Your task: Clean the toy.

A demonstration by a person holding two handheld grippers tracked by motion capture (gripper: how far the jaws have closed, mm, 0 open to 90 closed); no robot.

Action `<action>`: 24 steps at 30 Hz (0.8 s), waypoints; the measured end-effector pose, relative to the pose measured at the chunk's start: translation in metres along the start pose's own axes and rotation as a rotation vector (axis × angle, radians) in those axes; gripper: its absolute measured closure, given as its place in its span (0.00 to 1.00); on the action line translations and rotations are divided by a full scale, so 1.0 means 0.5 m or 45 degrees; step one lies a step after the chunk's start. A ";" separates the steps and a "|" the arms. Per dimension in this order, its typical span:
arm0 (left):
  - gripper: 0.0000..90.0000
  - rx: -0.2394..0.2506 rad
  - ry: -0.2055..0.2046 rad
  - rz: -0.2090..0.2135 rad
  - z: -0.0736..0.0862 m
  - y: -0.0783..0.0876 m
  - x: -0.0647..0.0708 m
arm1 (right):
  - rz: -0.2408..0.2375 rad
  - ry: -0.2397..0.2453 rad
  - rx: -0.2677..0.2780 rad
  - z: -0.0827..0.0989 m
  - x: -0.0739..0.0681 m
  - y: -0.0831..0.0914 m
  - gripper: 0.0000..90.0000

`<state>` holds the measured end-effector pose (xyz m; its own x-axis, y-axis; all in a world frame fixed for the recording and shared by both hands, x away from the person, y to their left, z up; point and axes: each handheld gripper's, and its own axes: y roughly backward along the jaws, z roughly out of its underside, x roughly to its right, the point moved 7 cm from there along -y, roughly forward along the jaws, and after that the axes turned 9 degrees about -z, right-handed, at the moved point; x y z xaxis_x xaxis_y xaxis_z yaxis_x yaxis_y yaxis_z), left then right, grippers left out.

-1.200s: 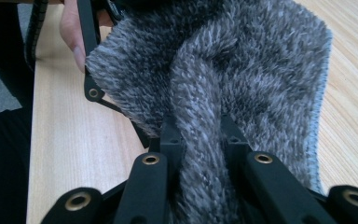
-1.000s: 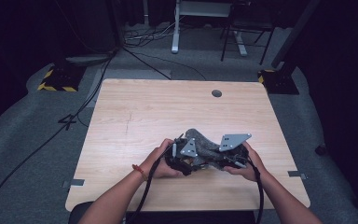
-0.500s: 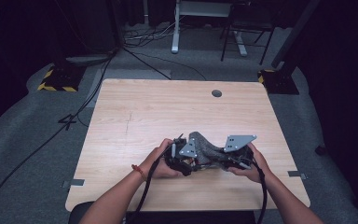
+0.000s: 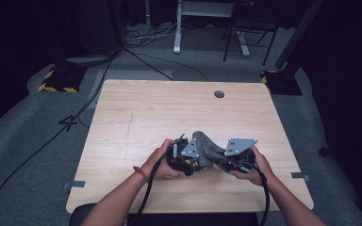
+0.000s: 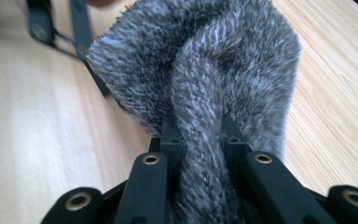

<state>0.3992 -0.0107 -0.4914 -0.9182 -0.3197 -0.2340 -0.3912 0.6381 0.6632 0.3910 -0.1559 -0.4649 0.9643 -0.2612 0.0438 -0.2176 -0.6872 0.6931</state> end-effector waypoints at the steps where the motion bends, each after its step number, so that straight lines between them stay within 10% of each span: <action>1: 0.38 -0.001 0.006 -0.010 0.001 0.003 -0.002 | -0.005 -0.015 0.004 0.006 0.004 0.002 0.86; 12: 0.38 0.095 0.063 -0.016 -0.004 0.035 -0.022 | -0.036 -0.093 -0.058 0.054 0.038 -0.012 0.85; 16: 0.38 0.136 0.089 0.014 -0.005 0.039 -0.024 | -0.155 -0.161 0.021 0.051 0.034 -0.013 0.85; 24: 0.38 0.153 0.082 0.027 -0.009 0.043 -0.018 | -0.235 -0.075 0.113 0.028 0.001 -0.008 0.85</action>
<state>0.3996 0.0027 -0.4718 -0.9220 -0.3469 -0.1720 -0.3798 0.7235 0.5765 0.3903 -0.1631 -0.4777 0.9791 -0.1630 -0.1218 -0.0533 -0.7832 0.6195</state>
